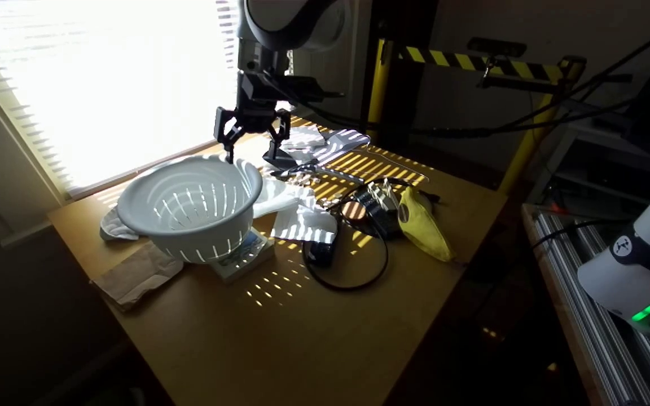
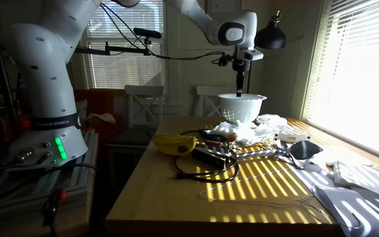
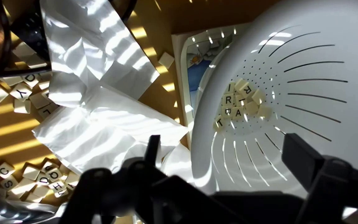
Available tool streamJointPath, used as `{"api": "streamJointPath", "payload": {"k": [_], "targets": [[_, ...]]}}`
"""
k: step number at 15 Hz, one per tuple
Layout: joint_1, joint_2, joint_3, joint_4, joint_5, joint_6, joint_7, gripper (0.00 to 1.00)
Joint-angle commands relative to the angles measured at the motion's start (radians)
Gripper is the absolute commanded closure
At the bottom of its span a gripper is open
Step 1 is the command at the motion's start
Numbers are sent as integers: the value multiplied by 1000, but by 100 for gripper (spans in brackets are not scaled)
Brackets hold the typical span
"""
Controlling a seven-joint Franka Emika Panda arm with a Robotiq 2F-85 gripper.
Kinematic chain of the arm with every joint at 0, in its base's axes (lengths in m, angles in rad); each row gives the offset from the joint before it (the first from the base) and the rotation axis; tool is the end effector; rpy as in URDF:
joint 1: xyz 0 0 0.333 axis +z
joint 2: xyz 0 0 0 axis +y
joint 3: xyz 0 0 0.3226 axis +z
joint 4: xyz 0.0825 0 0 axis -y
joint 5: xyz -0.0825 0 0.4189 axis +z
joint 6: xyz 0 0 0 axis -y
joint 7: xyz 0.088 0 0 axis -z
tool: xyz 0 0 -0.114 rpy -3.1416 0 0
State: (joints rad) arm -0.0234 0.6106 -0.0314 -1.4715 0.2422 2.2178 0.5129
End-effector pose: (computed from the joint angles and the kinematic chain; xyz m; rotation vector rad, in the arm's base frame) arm 0.7609 -0.0286 0.3169 -2.7530 0.9956 -0.1326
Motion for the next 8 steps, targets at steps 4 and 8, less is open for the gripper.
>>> {"api": "streamJointPath", "payload": {"k": [4, 8], "targets": [[-15, 275, 5, 363, 33, -162, 35, 27], [-12, 335, 8, 476, 24, -219, 37, 55]]}}
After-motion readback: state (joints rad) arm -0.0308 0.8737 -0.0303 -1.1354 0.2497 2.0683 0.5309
